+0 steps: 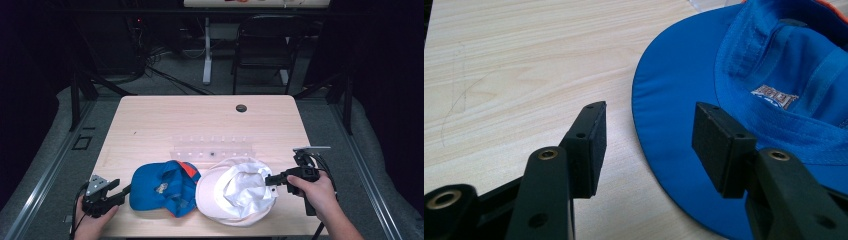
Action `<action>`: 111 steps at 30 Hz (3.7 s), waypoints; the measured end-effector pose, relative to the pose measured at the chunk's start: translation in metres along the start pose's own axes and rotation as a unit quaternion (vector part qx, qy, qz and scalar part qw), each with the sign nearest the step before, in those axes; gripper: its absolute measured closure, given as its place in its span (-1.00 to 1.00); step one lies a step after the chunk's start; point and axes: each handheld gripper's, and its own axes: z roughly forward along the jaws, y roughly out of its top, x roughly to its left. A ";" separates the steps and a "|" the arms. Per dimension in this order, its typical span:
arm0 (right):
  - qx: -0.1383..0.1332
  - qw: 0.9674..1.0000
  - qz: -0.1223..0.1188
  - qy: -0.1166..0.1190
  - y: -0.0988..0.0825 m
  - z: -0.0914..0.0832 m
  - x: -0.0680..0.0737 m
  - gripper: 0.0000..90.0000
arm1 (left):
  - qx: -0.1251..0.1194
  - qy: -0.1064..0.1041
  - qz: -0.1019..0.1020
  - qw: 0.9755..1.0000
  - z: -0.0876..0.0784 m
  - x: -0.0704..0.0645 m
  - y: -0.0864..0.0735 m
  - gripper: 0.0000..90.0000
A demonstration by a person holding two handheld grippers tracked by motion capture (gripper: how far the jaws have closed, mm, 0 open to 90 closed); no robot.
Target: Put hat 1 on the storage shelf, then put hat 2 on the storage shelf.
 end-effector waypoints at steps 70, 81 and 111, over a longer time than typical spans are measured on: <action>-0.090 0.971 0.040 0.216 0.070 -0.038 0.124 0.82 | -0.003 -0.011 0.010 1.000 -0.006 -0.009 -0.002 0.08; -0.107 0.968 0.034 0.225 0.093 -0.035 0.152 0.82 | -0.002 -0.016 0.014 1.000 -0.006 -0.011 -0.002 0.06; -0.101 0.965 0.054 0.237 0.144 0.031 0.188 0.82 | -0.023 -0.058 0.077 0.995 -0.004 -0.040 0.042 0.05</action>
